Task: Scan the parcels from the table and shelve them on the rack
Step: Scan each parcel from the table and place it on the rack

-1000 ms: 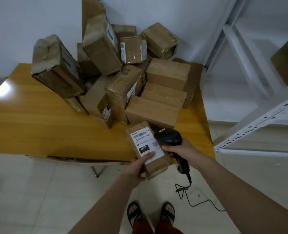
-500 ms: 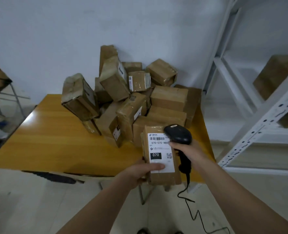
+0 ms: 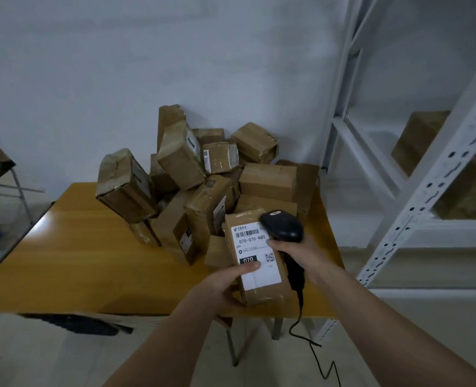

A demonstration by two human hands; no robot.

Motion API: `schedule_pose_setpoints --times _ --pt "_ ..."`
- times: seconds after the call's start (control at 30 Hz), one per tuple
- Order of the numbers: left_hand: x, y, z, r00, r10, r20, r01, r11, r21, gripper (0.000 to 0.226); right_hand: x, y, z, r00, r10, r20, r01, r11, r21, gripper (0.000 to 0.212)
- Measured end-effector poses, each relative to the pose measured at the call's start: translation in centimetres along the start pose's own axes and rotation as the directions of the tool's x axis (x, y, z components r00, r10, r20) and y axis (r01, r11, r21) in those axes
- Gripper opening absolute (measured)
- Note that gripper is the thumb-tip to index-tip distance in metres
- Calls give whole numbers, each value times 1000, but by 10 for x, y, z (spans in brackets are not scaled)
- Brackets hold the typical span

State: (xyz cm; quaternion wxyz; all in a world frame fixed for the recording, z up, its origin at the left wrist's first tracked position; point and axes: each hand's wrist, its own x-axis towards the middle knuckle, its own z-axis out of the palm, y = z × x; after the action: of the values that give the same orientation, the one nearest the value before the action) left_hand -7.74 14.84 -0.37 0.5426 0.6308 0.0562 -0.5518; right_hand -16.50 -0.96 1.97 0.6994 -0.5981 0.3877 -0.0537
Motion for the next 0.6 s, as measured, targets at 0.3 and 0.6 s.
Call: schedule_pose_setpoints --times 0.3,0.6 --pt "6 3 -1 995 74 -60 -78 995 -60 46 4 1 -4 995 24 -93 -23 1000 20 24" --pt "20 21 -1 974 204 -99 -219 960 -173 56 12 14 -7 969 107 -223 -101 994 41 50"
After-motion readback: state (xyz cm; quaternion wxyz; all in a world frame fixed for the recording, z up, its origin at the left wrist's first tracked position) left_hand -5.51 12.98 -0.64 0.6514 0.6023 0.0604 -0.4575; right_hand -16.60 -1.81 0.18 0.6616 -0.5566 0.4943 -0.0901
